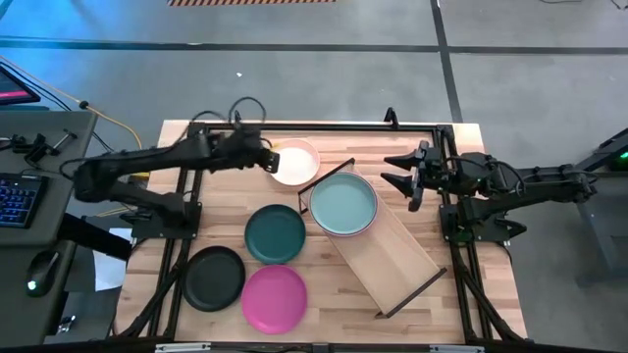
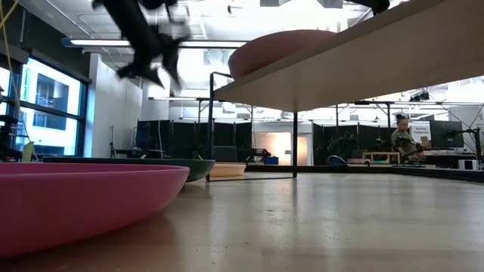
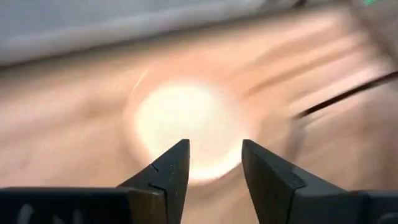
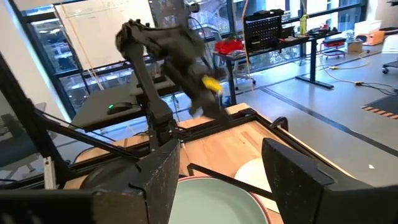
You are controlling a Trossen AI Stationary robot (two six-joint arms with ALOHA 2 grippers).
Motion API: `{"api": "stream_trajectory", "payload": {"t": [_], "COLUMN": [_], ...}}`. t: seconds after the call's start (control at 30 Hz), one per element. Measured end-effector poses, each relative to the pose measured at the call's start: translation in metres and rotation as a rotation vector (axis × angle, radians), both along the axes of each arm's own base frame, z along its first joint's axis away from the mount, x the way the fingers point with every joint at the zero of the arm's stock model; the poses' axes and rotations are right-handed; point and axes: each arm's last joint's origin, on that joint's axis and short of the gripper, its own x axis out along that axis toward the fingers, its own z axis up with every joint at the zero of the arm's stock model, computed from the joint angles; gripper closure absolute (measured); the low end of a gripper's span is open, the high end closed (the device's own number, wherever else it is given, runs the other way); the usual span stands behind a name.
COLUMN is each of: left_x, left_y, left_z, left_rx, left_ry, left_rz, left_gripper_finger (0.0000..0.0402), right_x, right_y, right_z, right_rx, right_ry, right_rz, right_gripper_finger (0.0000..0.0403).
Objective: Place and stack plates onto a shelf
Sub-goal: Stack the light pink plate on the blue plate
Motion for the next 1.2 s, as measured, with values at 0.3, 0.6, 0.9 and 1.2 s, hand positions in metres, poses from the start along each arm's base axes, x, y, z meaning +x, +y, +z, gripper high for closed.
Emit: {"api": "stream_trajectory", "payload": {"t": [0.3, 0.6, 0.9, 1.2], "left_x": [0.020, 0.034, 0.031, 0.032], "left_y": [0.035, 0.048, 0.047, 0.055], "left_z": [-0.089, -0.111, -0.115, -0.125], "left_rx": [-0.254, -0.269, -0.269, -0.310], "left_ry": [0.211, 0.137, 0.176, 0.153], "left_rz": [0.169, 0.262, 0.330, 0.387], "left_gripper_finger": [0.0272, 0.0272, 0.0272, 0.0272], "right_x": [0.000, 0.000, 0.000, 0.000], "right_y": [0.000, 0.000, 0.000, 0.000], "right_z": [-0.001, -0.004, -0.005, -0.006], "right_rx": [0.000, 0.052, 0.055, 0.050], "right_ry": [0.007, 0.031, 0.039, 0.046], "right_rz": [-0.003, -0.009, -0.009, -0.008], "right_gripper_finger": [0.0192, 0.0192, 0.0192, 0.0192]}}
